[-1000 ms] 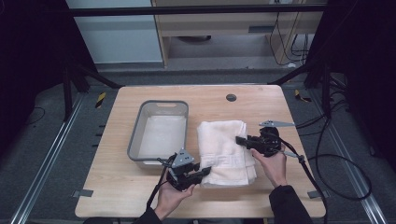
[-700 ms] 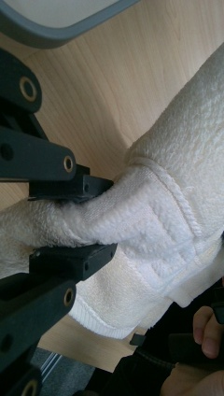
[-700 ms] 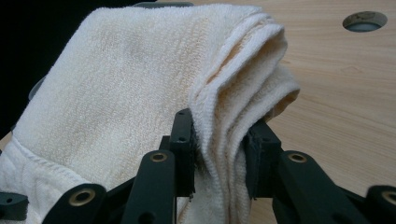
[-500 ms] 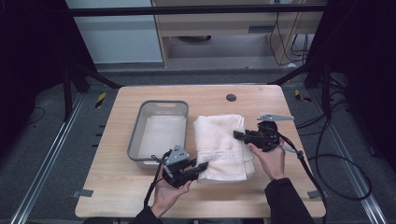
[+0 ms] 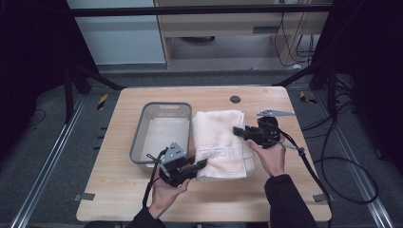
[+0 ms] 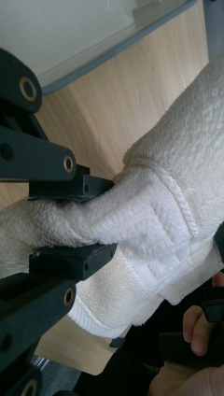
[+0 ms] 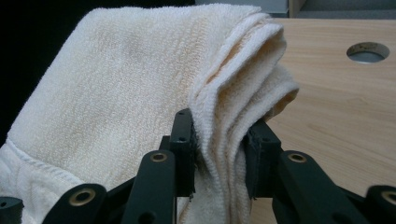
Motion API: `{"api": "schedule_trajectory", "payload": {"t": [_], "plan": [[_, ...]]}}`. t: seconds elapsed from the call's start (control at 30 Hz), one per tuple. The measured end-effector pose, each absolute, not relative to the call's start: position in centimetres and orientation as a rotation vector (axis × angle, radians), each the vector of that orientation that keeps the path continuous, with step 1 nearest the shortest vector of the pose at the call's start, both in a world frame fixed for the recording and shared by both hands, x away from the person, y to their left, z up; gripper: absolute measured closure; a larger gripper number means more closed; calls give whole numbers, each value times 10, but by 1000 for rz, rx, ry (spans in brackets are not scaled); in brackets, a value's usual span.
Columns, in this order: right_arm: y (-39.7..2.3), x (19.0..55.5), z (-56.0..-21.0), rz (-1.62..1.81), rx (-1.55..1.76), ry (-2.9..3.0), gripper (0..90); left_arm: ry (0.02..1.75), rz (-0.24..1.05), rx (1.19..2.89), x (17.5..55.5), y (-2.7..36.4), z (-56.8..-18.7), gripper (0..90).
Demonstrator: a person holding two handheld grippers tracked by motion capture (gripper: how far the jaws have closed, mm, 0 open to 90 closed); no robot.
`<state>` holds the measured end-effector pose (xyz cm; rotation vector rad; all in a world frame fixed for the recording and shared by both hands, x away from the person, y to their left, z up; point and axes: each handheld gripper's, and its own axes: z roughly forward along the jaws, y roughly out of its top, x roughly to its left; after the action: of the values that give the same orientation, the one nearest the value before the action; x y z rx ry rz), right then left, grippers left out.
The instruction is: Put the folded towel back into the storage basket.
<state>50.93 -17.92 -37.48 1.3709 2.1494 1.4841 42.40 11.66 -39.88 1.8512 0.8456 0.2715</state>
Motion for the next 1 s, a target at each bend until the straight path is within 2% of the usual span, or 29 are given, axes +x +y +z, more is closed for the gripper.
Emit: {"api": "schedule_trajectory", "payload": {"t": [1.0], "plan": [[-130,532,-335,1528,1270,2138,689,898,326,1736,438,166,-368,700]]}}
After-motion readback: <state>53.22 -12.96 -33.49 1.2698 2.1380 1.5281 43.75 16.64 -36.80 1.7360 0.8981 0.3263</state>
